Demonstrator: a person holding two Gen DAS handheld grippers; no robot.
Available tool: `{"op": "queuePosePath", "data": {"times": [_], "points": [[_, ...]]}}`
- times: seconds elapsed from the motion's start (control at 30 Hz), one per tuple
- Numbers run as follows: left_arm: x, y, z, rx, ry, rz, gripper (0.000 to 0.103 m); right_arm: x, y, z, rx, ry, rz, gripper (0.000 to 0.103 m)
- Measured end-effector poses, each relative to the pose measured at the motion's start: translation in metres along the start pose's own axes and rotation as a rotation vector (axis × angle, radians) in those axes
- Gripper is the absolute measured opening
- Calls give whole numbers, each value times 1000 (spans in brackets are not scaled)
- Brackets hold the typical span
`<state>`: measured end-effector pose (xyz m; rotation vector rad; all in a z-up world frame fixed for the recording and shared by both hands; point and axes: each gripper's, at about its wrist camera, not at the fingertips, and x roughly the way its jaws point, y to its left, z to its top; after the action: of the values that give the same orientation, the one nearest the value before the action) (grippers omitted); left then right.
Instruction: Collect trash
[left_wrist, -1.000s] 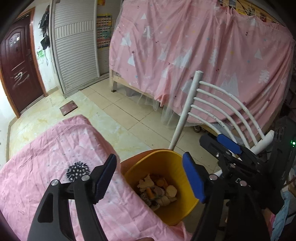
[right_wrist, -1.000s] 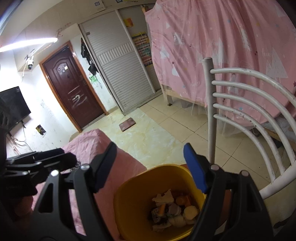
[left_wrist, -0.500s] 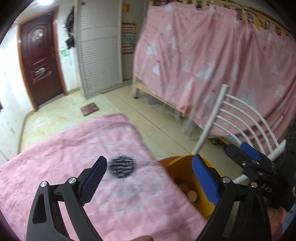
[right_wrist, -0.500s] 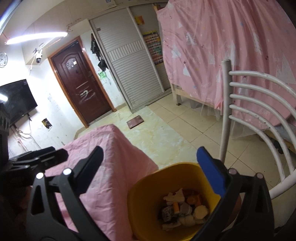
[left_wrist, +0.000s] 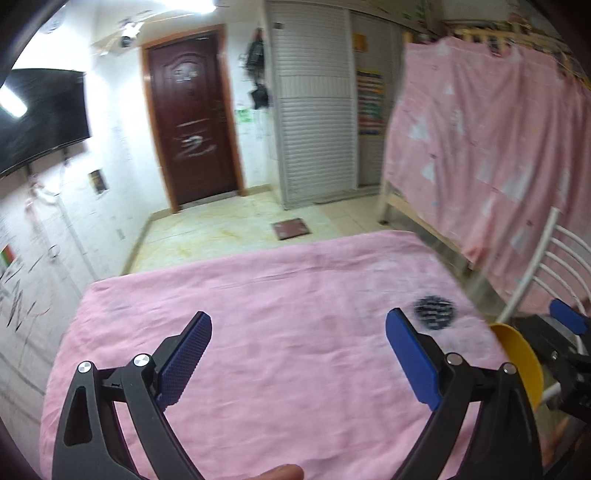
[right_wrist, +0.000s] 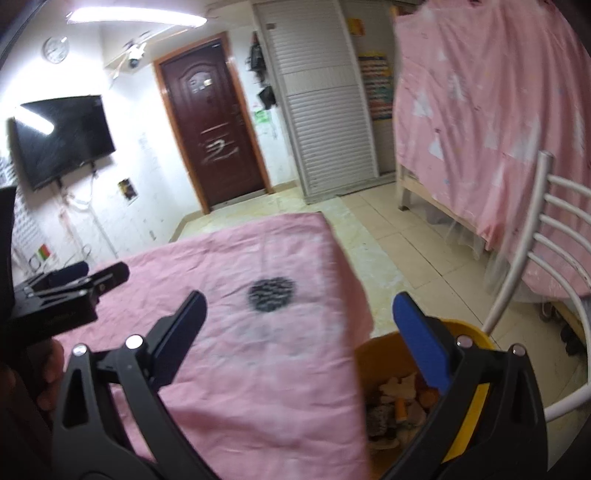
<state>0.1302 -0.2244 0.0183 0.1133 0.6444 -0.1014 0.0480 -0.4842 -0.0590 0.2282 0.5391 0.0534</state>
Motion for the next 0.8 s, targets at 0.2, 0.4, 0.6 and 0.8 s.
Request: {"op": "queuePosePath", "data": {"times": [0.2, 0.4, 0.6, 0.8], "points": [[-9, 58, -18, -80, 3, 62, 88, 3, 50, -7, -72, 11, 63, 97], [-20, 107, -41, -124, 4, 82, 89, 6, 98, -19, -134, 16, 131, 97], [-18, 139, -58, -159, 15, 89, 90, 14, 132, -29, -171, 18, 205, 97], [-10, 160, -70, -194, 33, 92, 90, 25, 146, -31, -190, 32, 213, 97]]}}
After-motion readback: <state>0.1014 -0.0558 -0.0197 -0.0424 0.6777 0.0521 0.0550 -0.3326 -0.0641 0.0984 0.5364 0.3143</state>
